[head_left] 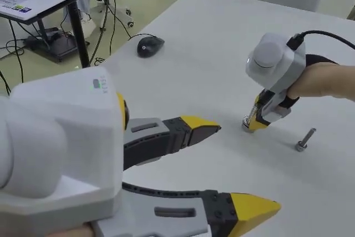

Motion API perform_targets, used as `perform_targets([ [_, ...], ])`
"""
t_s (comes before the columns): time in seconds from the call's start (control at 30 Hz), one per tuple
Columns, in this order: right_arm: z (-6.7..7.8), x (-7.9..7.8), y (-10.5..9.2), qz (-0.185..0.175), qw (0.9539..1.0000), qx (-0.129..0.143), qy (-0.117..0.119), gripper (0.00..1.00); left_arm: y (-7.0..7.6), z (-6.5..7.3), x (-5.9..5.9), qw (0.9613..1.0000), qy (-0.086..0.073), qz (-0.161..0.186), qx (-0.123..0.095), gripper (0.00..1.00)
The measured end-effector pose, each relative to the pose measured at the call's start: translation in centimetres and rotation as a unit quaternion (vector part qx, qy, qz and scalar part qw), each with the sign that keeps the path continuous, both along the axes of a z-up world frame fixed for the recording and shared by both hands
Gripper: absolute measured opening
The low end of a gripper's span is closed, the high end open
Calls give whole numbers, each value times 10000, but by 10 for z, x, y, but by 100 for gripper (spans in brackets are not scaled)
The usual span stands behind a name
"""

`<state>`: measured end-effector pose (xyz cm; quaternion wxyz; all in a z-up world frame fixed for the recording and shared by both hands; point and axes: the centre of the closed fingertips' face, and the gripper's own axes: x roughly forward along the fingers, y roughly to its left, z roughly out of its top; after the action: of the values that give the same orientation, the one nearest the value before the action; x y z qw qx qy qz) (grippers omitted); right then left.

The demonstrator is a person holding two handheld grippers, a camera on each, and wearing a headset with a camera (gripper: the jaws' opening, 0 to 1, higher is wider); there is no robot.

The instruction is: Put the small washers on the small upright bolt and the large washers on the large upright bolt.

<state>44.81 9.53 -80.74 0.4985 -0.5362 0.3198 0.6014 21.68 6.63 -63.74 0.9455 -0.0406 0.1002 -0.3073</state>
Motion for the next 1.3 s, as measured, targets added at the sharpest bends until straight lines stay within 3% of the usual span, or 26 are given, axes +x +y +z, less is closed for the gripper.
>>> perform_targets([
  [0.13, 2, -2, -2, -70, 9998, 153, 46, 28, 1, -2, 0, 10000, 23, -3, 25, 58],
  [0.3, 16, -3, -7, -193, 9988, 453, -27, 27, -1, -4, 0, 10000, 49, -20, 49, 58],
  [0.43, 40, -7, -12, -420, 9938, 1021, -115, 27, 1, -5, 0, 10000, 59, -24, 66, 58],
  [0.5, 59, -13, -19, -565, 9874, 1469, -155, 27, 3, -4, 1, 9999, 42, -28, 99, 58],
  [0.53, 71, -18, -23, -585, 9819, 1792, -196, 27, 4, -4, 2, 9999, 33, -29, 99, 58],
  [0.63, 95, -25, -41, -767, 9684, 2352, -327, 27, 6, -4, 4, 9999, 24, -47, 162, 58],
  [0.67, 107, -32, -50, -785, 9616, 2606, -360, 27, 7, -4, 4, 9998, 29, -48, 175, 58],
  [0.77, 126, -53, -76, -1031, 9457, 3073, -229, 28, 7, -3, 5, 9997, 31, -60, 231, 58],
  [0.8, 133, -61, -87, -1140, 9377, 3278, -177, 28, 8, -3, 5, 9996, 21, -67, 258, 58],
  [0.87, 138, -75, -102, -1213, 9282, 3518, -49, 29, 8, -3, 3, 9996, 35, -83, 277, 58],
  [0.9, 143, -84, -112, -1385, 9163, 3757, 38, 29, 9, -4, 2, 9995, 45, -83, 294, 58],
  [0.93, 144, -89, -119, -1481, 9092, 3890, 111, 29, 9, -5, 1, 9995, 61, -85, 306, 58],
  [1.0, 142, -105, -136, -1607, 9000, 4043, 286, 29, 10, -6, -1, 9994, 87, -90, 325, 58],
  [1.03, 143, -110, -140, -1563, 8963, 4144, 226, 29, 9, -6, -2, 9994, 88, -99, 326, 58],
  [1.07, 144, -114, -145, -1658, 8895, 4252, 224, 29, 9, -6, -2, 9994, 102, -106, 327, 58],
  [1.13, 142, -134, -158, -1774, 8735, 4508, 477, 30, 8, -4, -4, 9995, 86, -126, 294, 58],
  [1.17, 141, -139, -162, -1836, 8678, 4585, 552, 31, 7, -3, -4, 9995, 80, -126, 288, 58],
  [1.3, 131, -155, -183, -2094, 8562, 4687, 588, 35, 3, 1, -6, 9994, 54, -175, 278, 58],
])
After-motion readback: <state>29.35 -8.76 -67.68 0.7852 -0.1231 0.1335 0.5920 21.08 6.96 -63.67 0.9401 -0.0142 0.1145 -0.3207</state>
